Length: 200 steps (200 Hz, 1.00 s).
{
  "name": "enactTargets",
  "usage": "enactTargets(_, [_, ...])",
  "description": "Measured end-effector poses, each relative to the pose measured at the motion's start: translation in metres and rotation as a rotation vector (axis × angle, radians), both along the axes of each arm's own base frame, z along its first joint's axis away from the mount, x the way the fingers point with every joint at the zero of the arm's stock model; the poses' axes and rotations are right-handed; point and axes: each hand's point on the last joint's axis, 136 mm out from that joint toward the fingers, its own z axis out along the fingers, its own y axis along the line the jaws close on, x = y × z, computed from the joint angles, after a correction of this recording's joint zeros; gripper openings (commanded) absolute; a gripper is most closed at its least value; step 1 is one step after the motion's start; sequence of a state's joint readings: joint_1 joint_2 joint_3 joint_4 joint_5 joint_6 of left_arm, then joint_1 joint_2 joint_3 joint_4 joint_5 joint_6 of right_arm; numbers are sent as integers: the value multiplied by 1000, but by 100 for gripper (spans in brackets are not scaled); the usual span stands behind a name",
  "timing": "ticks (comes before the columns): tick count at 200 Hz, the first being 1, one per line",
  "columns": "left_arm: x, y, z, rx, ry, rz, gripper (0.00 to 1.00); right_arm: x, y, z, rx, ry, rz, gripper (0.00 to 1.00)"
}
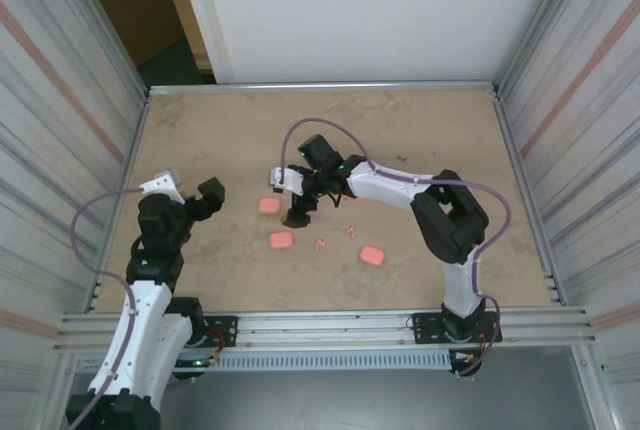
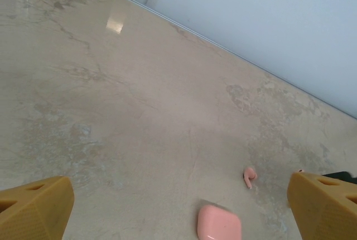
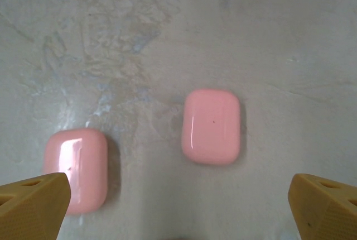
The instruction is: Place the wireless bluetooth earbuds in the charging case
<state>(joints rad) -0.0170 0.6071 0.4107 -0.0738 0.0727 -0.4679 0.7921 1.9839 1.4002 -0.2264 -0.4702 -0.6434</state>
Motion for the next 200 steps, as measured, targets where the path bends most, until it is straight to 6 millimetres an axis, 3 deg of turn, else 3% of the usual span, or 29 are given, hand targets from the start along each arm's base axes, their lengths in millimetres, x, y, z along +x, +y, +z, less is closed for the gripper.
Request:
enactTargets(77, [1, 2, -7, 6, 26, 13, 99, 32, 22, -33, -51, -22, -50, 86])
enactTargets(140, [1, 2, -13, 7, 38, 13, 99, 30, 30, -56, -101, 6, -47, 80])
enactTargets(200, [1, 2, -15, 7, 44, 13, 99, 31, 32, -65, -126, 20, -57, 72])
